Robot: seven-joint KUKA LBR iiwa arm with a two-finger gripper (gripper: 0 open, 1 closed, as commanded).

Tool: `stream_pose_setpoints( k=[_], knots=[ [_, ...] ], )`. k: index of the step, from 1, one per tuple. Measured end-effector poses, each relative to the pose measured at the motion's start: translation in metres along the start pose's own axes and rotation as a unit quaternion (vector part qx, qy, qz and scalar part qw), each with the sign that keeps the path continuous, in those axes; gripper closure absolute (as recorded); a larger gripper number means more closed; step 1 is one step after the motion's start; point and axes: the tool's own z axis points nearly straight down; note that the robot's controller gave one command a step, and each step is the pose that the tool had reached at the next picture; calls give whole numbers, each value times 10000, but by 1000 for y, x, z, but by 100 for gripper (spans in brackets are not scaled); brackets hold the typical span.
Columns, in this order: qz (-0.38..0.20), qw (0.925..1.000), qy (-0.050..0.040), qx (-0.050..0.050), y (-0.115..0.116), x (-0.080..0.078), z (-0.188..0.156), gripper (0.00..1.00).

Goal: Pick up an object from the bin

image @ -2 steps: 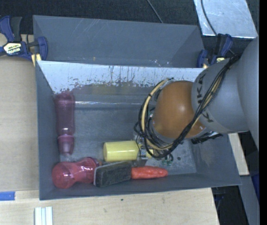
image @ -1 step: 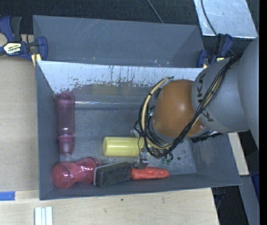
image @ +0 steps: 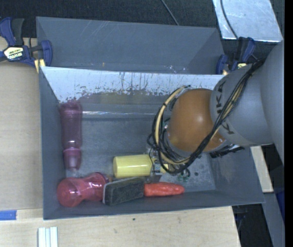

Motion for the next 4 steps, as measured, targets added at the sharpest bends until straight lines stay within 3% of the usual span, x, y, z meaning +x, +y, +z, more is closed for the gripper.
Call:
stream_pose_setpoints(
  k=[1, 2, 3, 4],
  knots=[
    [-1, 10000, 0, 0, 0, 0, 0, 100],
    [-264, 9997, -6, 0, 1, 10, -178, 100],
    [-267, 9996, -6, 0, 1, 10, -178, 100],
    [-645, 9979, -41, 0, -2, 4, -82, 100]
  ],
)
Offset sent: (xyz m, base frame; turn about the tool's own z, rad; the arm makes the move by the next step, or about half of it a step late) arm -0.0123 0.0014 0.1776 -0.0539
